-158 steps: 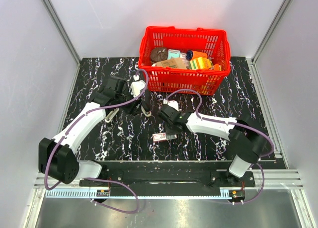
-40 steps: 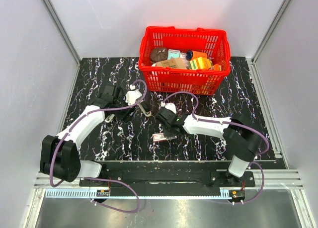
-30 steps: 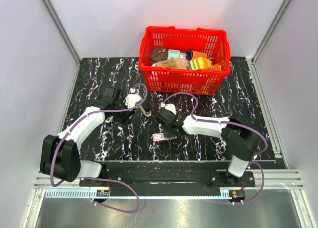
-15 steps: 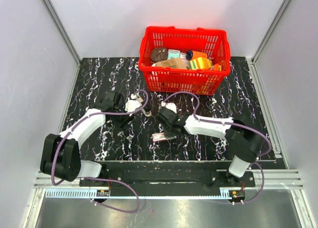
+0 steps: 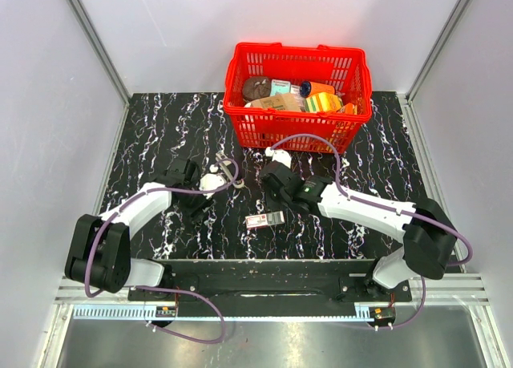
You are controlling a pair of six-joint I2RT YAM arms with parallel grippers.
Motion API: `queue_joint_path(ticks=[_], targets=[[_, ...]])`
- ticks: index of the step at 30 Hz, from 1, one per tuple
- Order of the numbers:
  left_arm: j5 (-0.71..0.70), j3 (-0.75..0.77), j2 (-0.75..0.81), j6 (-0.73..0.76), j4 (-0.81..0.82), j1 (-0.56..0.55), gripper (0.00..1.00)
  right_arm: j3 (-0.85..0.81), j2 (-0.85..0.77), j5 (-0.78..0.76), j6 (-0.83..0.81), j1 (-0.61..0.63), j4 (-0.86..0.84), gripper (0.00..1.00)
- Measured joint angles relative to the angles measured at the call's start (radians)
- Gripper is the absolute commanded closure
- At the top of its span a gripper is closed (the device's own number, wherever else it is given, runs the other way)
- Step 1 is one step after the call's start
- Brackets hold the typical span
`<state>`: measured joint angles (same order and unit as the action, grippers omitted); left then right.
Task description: Unload the staples from the stapler
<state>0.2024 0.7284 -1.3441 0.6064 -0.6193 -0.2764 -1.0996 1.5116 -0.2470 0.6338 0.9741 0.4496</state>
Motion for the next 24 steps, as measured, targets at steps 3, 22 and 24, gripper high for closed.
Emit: queue_joint_path(ticks=[3, 22, 24], targets=[[-0.025, -0.002, 0.0, -0.016, 0.02, 0.0, 0.41, 0.0, -0.002, 0.0, -0.002, 0.0, 0.0, 0.82], [-0.064, 0.001, -0.083, -0.097, 0.055, 0.0, 0.52, 0.0, -0.005, 0.0, -0.012, 0.0, 0.0, 0.88], [-0.063, 0.003, -0.087, -0.106, 0.051, 0.0, 0.55, 0.0, -0.008, 0.0, -0.012, 0.0, 0.001, 0.89]])
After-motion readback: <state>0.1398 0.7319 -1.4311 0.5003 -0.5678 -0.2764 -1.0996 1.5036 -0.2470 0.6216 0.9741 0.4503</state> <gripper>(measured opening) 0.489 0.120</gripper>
